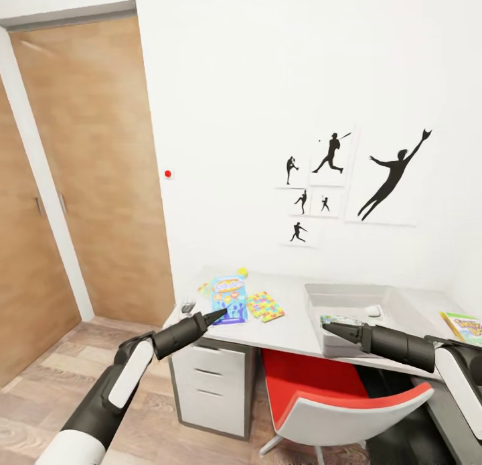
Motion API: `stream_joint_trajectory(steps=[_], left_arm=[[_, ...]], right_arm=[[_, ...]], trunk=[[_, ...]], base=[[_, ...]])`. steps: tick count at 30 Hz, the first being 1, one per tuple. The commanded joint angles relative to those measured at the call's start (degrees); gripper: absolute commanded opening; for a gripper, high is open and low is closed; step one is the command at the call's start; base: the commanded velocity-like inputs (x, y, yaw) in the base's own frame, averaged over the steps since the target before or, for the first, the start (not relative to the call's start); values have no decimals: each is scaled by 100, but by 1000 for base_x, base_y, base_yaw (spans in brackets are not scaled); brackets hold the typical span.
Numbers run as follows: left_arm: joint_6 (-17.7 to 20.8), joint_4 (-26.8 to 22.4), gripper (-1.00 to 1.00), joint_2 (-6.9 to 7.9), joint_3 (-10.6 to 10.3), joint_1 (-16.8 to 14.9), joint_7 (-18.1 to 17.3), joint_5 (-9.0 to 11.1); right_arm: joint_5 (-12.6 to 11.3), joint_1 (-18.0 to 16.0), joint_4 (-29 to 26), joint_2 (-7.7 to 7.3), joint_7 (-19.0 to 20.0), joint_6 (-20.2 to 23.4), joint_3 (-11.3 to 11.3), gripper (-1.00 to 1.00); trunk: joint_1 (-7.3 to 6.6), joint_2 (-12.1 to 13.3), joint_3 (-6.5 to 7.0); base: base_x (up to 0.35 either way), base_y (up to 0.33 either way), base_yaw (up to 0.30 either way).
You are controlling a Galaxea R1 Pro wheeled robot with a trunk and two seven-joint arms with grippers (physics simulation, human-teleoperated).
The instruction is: Put all the toys in the child's room - the three board games (two on the bed and one on the table), the two jigsaw puzzles on the table, and the tennis ball on the table - inside the toy box on the table in the child's room.
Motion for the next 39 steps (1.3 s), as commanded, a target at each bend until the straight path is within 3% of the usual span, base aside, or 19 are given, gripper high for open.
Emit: stream_joint_trajectory(steps=[1, 8, 9, 16, 22, 26, 31, 32, 36, 37, 39], left_arm=[[32, -124, -100, 5, -5, 0, 16, 10], [45, -581, -100, 4, 10, 0, 34, 17], [49, -877, -100, -3, 57, 0, 51, 43], [61, -1544, -100, -65, 84, 0, 145, 79], [78, -2048, -100, -101, 90, 0, 365, 106], [243, -2198, -100, -132, 91, 0, 648, 213], [645, -2349, -100, -205, 97, -54, 1480, 730], [645, -2349, -100, -205, 97, -54, 1480, 730], [772, -2394, -100, -366, 100, -304, 2525, 1331], [772, -2394, -100, -366, 100, -304, 2525, 1331], [804, -2394, -100, -472, 101, -407, 3163, 1589]], right_arm=[[-2, -4, 3, 1, 15, 25, -2, 100], [-2, -4, 3, 1, 17, 23, -2, 100], [-2, -4, 3, 1, 16, 17, -2, 100], [-2, -4, 3, 1, 16, 10, -2, 100], [-3, -6, 3, 1, 20, 12, -5, 100], [-7, -7, -2, 1, 23, 16, -196, 100], [-14, -5, -5, 1, 23, 23, -891, 100], [-14, -5, -5, 1, 23, 23, -891, 100], [-14, -4, -2, 1, 24, 29, -1178, 100], [-14, -4, -2, 1, 24, 29, -1178, 100], [-13, -4, -2, 1, 24, 31, -1330, 100]], trunk=[[3, -3, 0], [3, -3, 19], [3, -3, 22], [3, -3, 42], [3, -3, 51], [3, -3, 53], [3, -3, 54], [3, -3, 55], [3, -3, 55], [3, -3, 55], [3, -3, 55]], base=[[0, 0, -281], [0, 0, -281], [0, 0, -282], [0, 0, -255], [0, 0, -112], [0, 0, -44], [0, 0, -20], [0, 0, -12], [0, 0, -7], [0, 0, -5], [0, 0, -4]])
